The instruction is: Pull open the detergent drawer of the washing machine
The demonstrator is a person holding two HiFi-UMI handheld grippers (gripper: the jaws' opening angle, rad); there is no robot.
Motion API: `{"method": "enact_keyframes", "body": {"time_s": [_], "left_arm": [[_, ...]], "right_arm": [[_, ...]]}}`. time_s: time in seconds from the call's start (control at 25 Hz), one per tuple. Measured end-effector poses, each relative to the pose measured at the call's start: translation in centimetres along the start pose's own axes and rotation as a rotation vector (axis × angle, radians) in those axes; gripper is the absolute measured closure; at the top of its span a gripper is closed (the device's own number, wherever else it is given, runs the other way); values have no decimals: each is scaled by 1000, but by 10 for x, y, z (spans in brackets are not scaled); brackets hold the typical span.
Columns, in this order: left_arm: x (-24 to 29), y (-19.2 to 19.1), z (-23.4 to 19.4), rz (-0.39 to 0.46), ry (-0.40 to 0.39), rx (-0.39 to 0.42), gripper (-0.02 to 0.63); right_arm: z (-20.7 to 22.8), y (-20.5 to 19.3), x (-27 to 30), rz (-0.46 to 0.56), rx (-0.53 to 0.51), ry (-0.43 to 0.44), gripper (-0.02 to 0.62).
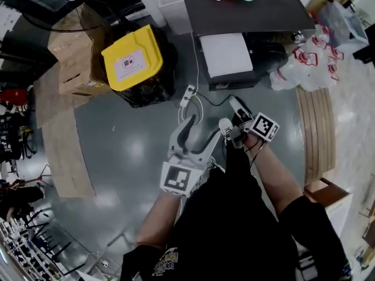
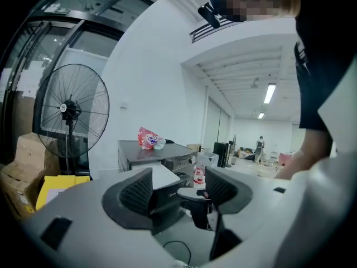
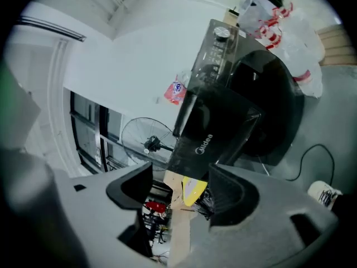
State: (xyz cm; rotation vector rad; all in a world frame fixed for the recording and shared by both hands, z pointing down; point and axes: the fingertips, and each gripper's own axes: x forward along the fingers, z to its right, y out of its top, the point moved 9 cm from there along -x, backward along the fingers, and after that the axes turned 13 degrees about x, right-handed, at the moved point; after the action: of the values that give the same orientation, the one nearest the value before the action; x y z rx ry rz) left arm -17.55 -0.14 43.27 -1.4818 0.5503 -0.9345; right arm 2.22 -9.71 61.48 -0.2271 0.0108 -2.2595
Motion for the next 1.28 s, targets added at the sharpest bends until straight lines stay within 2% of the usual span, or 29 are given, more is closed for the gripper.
{"method": "enact_keyframes", "body": {"time_s": [0.08,0.12,0.32,0.44,0.68,0.8,0.96,1.0,1.28], "left_arm": [[-10,0,6,15,-5,3,336],[-15,0,9,21,-8,5,336],[-37,2,18,61,-12,12,336],[-44,4,26,79,-13,26,336],[-46,12,49,98,-32,37,360],[-46,20,62,104,-23,43,417],[-40,29,81,113,9,17,560],[-37,29,89,114,13,8,579],[-18,39,164,76,70,10,591]], "right_arm": [[-22,-4,-5,-28,-127,87,327],[-31,-6,-9,-34,-176,104,357],[-70,-20,-39,-28,-361,79,476],[-96,-27,-57,-41,-510,73,595],[-144,-41,-91,-121,-860,88,597],[-163,-41,-109,-130,-930,109,595],[-185,-33,-138,-144,-1009,161,594],[-191,-31,-146,-155,-1045,171,594],[-213,-14,-220,-215,-1244,237,592]]}}
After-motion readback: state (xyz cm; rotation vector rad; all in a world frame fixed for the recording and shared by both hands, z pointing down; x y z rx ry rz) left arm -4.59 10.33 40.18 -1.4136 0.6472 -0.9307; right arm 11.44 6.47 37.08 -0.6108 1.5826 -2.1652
